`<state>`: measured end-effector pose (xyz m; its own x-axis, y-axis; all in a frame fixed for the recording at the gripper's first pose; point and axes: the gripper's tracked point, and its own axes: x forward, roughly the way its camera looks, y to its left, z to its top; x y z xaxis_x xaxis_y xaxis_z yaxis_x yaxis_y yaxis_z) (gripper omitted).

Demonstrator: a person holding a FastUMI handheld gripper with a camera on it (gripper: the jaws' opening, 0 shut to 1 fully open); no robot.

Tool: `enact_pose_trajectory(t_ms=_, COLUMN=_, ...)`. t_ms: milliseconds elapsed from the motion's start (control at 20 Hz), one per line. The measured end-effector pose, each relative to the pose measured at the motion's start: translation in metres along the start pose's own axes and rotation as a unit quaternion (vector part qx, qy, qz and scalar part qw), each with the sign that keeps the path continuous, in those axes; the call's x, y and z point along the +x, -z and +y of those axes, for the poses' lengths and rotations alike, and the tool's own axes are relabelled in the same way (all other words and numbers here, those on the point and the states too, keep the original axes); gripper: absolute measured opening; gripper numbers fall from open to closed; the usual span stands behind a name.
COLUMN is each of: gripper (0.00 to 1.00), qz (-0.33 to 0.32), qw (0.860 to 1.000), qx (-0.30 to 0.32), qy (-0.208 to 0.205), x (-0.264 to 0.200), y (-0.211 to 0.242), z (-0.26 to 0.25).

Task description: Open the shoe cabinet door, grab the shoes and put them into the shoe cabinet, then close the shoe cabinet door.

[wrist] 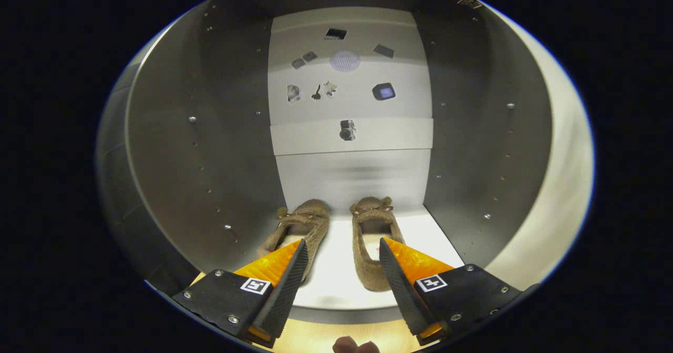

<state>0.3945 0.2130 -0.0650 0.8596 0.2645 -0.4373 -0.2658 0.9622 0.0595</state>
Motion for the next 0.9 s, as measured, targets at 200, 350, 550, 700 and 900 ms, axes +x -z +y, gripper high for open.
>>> enact_pose_trajectory(t_ms=200, gripper=0.93, qz=-0.023, qw=0.999, qx=0.024, qy=0.022, x=-0.065, y=0.0, z=0.001)
enact_pose_trajectory(t_ms=350, gripper=0.94, qz=-0.016, qw=1.0, qx=0.021, qy=0.015, x=-0.109, y=0.013, z=0.001)
enact_pose_trajectory(t_ms=550, gripper=0.94, qz=-0.031, qw=0.999, qx=-0.017, qy=0.032, x=-0.151, y=0.025, z=-0.013)
enact_pose_trajectory(t_ms=700, gripper=0.94, qz=-0.04, qw=0.999, qx=-0.031, qy=0.022, x=-0.181, y=0.036, z=-0.014)
enact_pose_trajectory(t_ms=900, gripper=0.94, qz=-0.039, qw=0.999, qx=-0.034, qy=-0.005, x=-0.242, y=0.06, z=-0.021)
